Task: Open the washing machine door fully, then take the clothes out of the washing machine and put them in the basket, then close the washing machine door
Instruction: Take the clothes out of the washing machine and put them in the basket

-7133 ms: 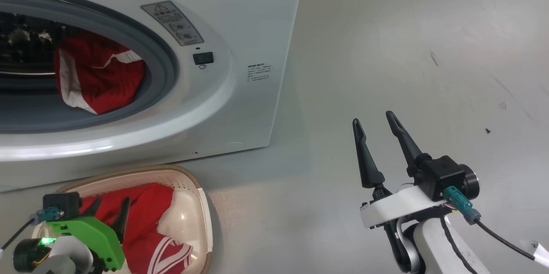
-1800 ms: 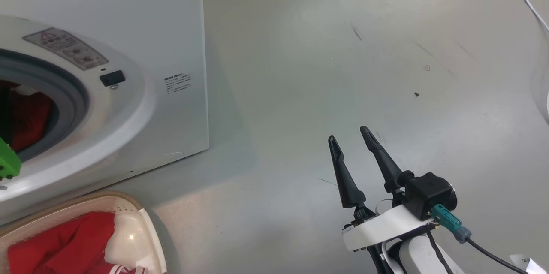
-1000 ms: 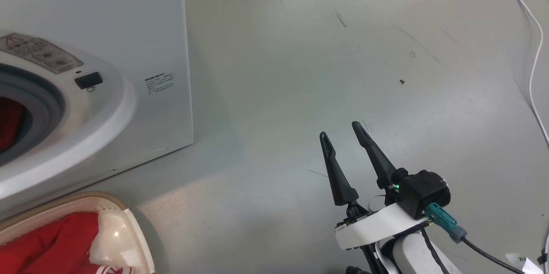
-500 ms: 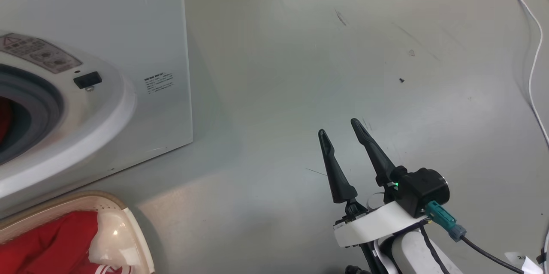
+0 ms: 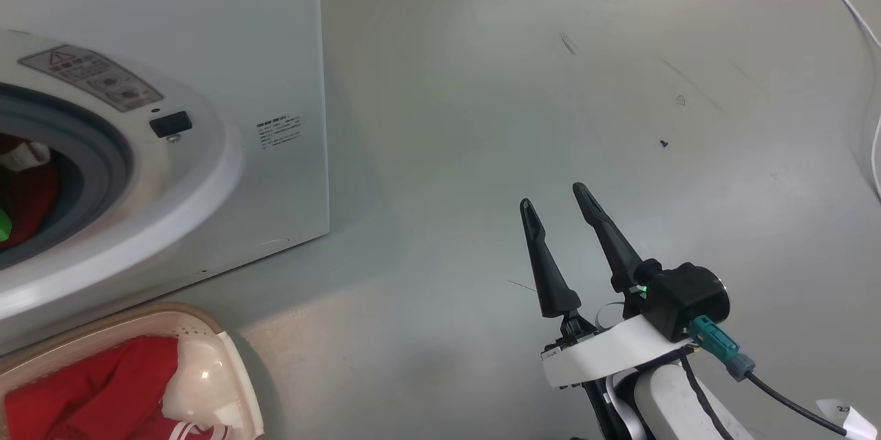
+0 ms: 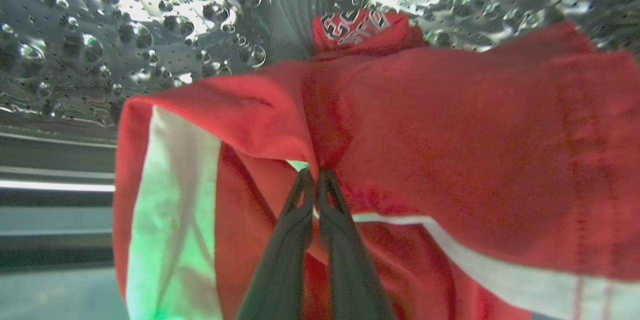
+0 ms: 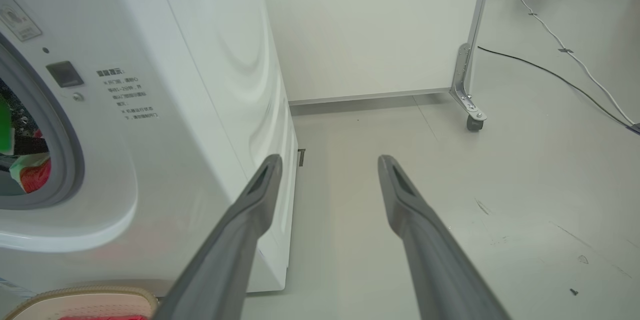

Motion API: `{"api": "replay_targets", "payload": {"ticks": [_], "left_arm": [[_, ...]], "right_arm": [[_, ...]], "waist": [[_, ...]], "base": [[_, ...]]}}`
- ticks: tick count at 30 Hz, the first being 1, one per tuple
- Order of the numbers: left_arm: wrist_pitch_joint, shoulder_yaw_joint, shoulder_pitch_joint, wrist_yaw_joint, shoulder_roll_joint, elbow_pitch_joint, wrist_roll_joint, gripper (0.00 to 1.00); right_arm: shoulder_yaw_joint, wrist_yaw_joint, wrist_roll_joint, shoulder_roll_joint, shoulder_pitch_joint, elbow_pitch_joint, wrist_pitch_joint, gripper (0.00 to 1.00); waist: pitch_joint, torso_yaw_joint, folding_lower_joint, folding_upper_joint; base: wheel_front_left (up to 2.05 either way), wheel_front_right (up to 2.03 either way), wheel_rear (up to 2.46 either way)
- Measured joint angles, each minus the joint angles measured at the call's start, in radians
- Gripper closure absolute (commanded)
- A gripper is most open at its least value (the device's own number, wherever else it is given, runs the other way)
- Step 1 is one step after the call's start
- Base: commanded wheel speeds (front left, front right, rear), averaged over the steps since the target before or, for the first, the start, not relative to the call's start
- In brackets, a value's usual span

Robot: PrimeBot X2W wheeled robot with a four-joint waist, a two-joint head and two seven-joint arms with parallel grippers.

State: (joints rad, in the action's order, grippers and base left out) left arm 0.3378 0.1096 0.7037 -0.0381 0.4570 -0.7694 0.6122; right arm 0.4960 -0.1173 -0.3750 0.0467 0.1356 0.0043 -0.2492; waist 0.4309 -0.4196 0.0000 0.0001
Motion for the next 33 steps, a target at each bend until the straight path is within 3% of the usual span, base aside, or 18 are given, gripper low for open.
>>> {"api": "replay_targets", "payload": {"ticks": [21,33], "left_arm": [[-0.245,0.033,-0.004,-0.072,-0.087,-0.001,0.005,1.0],[-0.368,0.07,-0.103,-0.082,-0.121,-0.001,0.005,1.0]], "right_arm": [[-0.051,0.0,0.027,0.001,0.004,0.059,0.0,0.0],[-0.077,0.013,0.032,0.002,-0.003,0.103,0.0,0.0]], "waist": [[-0.084,0.133,0.0,0.0],[-0.172,0.206,0.0,0.0]], "base": [[0.0,0.0,0.0],[0.0,0.0,0.0]]}}
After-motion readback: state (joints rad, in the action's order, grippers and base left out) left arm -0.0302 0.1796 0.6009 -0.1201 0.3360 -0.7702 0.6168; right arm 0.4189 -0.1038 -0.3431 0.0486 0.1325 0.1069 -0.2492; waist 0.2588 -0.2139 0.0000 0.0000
